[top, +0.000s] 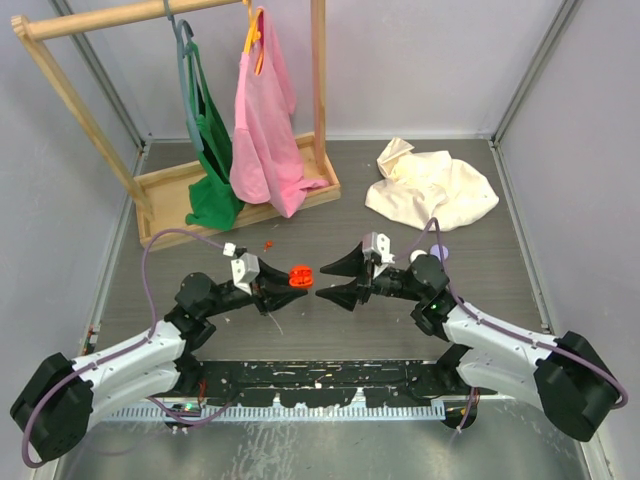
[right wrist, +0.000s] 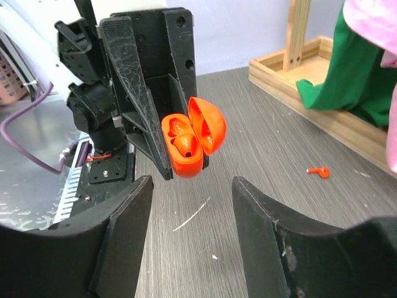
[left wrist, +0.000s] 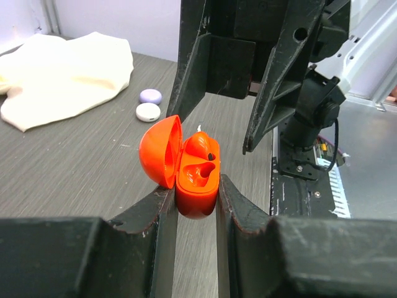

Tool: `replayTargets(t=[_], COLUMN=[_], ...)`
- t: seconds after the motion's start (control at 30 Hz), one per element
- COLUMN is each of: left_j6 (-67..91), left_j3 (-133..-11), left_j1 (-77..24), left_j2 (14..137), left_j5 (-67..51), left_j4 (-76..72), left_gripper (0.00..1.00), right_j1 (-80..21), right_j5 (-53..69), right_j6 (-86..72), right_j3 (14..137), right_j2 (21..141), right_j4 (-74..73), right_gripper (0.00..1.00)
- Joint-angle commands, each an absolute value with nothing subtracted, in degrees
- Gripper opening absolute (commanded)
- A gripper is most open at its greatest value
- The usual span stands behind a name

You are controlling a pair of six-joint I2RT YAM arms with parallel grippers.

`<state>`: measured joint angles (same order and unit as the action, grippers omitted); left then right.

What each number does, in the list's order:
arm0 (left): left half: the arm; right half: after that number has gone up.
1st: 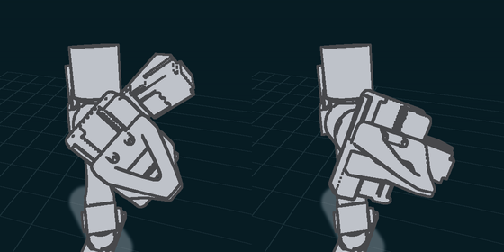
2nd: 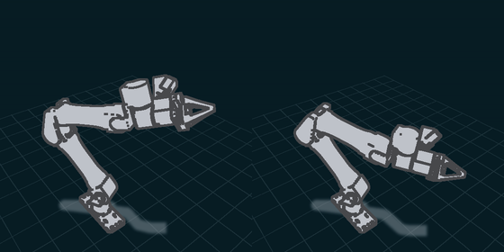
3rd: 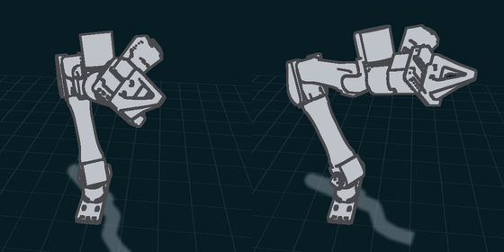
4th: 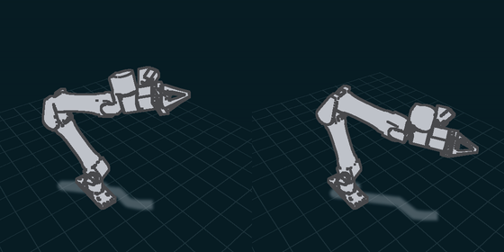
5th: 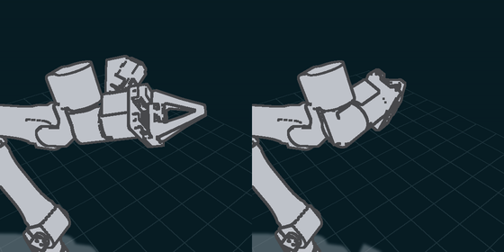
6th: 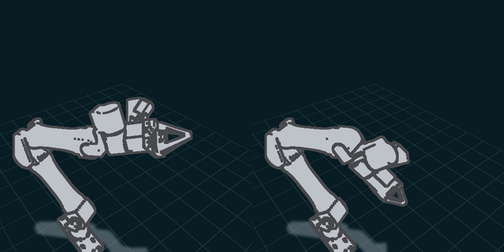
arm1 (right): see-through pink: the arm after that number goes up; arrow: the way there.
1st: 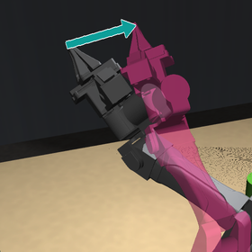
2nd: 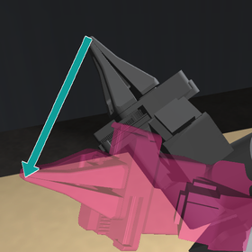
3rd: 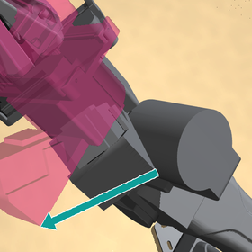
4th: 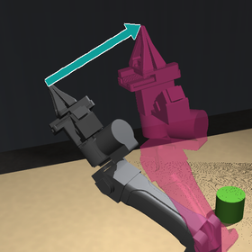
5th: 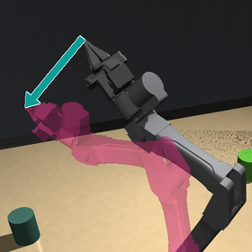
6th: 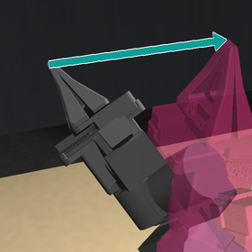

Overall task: Insert the wireless bluetooth earbuds into the charging case
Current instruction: Place the earbud in the charging case, then adjust the charging case.

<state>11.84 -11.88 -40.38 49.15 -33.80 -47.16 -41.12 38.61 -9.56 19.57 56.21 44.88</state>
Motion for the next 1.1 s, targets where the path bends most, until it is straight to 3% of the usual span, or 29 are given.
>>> replayTargets(t=[0.0,0.67,0.8,1.07], left_j6=[13.5,15.2,15.3,15.5], left_j3=[-14.8,-17.0,-16.6,-16.5], left_j1=[-40.3,-42.1,-42.2,-42.3], left_j2=[48.5,54.3,54.1,54.0], left_j5=[-36.5,-39.0,-39.8,-41.1], left_j4=[-52.3,-59.2,-59.2,-59.1], left_gripper=[0.03,0.03,0.04,0.05], right_j1=[-41.0,-41.0,-41.0,-41.0], right_j5=[41.7,45.3,45.6,46.7], right_j6=[-11.3,-15.0,-15.0,-17.3], right_j3=[19.1,20.5,20.4,21.0], right_j2=[57.2,62.9,62.9,63.4], right_j4=[57.0,63.6,63.4,64.4], right_gripper=[0.59,0.38,0.28,0.30])
